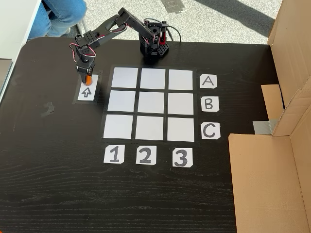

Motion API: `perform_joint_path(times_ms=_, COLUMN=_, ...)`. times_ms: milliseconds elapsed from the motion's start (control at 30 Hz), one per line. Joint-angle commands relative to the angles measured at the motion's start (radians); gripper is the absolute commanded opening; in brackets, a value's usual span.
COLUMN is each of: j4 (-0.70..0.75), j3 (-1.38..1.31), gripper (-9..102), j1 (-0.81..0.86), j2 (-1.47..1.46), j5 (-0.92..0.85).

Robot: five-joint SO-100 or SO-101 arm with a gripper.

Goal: Pick up the round, orange token and place it in the grid on square A3.

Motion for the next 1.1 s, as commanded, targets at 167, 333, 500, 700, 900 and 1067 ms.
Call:
perform_joint_path(times_ms=167, j4=-0.026, j3=0.144, gripper=0, j1=0.029, j2=0.209, j5=-0.13)
perform_joint_path(times_ms=333, j4=-0.106, j3=0.342, gripper=0, j1=-0.008, j2=0.442, j5=-0.21)
perform_joint_path(times_ms=500, j4=-0.13, j3=0.5, gripper=-1, j1=-0.055, j2=0.683, j5=-0.221)
perform_joint_path(times_ms=700, j4=-0.063, j3=0.709, gripper=-1, j1=-0.163, j2=0.971, j5=-0.33)
perform_joint_path(times_ms=900, j4=0.049, j3=0.819, gripper=-1, j1=-0.377, j2=1.12, j5=-0.374)
perform_joint_path(times_ms=1067, j4=0.106, j3=0.867, gripper=-1, j1=-0.595, j2=1.157, j5=-0.38)
